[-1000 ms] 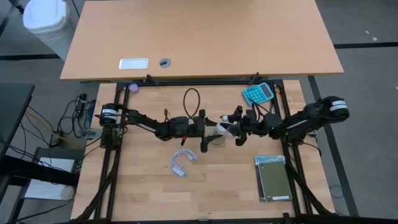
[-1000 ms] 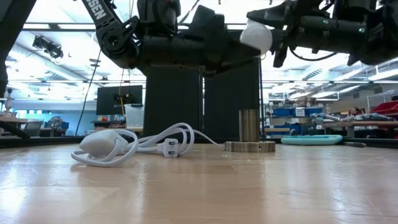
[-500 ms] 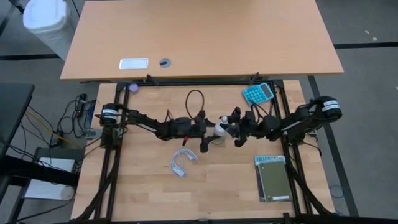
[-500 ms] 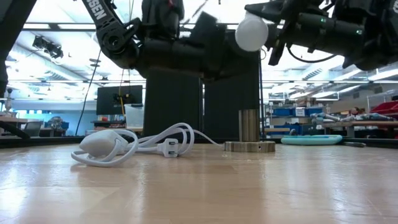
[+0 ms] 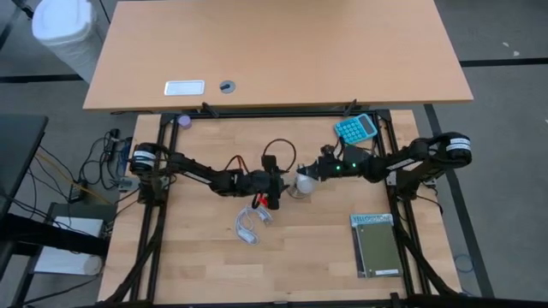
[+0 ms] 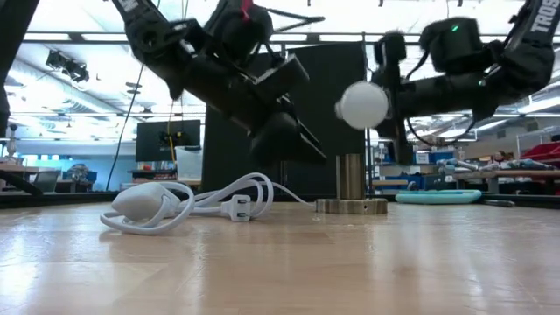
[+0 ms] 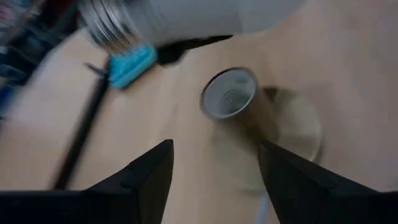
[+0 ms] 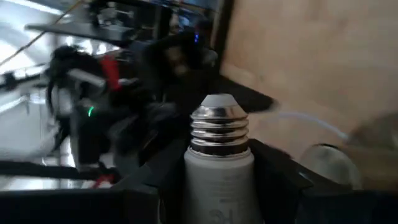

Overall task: Screw lightbulb
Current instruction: Insert the lightbulb into the socket

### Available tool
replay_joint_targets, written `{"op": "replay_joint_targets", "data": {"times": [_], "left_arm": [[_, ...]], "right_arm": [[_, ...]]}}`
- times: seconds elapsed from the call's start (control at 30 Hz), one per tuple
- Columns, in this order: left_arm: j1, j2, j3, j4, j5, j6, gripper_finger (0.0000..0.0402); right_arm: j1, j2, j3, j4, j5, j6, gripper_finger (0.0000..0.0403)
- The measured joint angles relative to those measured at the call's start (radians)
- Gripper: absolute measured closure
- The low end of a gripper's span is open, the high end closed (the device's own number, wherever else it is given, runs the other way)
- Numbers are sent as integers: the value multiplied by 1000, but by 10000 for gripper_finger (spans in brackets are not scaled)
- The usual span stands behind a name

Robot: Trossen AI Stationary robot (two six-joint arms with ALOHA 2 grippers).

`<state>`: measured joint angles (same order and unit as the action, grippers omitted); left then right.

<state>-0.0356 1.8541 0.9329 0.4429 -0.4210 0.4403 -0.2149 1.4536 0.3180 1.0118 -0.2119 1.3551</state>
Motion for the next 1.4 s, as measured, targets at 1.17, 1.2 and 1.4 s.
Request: {"op": "replay_joint_targets", "data": {"times": [1.17, 1.2, 1.4], "left_arm": [[-145, 1, 0, 409, -231, 726, 163], [-142, 1, 0, 414, -229, 734, 163], [-126, 1, 0, 424, -131, 736, 163]], "right_arm": [[-193, 1, 273, -522, -589, 309, 247], [-190, 1, 273, -522, -586, 309, 247], [-165, 1, 273, -521, -552, 307, 247]]}}
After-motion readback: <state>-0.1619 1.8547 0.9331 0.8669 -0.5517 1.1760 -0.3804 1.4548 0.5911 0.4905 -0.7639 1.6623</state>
